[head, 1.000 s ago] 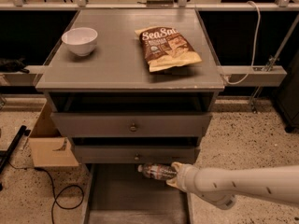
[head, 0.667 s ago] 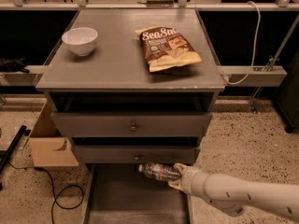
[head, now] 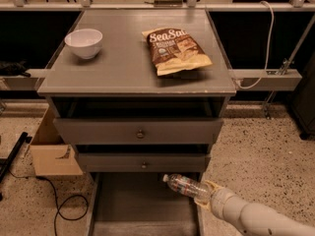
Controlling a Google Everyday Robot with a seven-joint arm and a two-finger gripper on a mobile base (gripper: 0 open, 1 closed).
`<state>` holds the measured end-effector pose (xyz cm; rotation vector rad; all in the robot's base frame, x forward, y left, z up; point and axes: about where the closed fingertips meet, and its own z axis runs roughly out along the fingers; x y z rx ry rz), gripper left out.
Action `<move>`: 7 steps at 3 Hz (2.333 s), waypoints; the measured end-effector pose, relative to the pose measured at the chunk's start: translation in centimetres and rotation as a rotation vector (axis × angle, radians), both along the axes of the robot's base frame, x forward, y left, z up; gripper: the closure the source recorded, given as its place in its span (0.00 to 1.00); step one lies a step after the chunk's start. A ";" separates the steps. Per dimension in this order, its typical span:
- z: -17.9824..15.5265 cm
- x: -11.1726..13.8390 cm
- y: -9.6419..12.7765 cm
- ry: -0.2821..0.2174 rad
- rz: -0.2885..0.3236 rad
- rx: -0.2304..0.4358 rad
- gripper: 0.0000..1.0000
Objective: Pick water bottle from bottom drawer and place on counter
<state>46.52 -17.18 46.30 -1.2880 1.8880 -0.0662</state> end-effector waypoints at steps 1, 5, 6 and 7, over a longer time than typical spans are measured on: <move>-2.0 0.6 2.5 0.039 0.046 0.014 1.00; 11.0 3.5 10.8 -0.153 0.222 -0.115 1.00; 13.3 3.6 10.6 -0.178 0.226 -0.135 1.00; 16.2 3.3 9.5 -0.210 0.215 -0.151 1.00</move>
Offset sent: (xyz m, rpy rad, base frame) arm 0.0376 0.1278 0.0471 -0.0147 -0.0737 0.2531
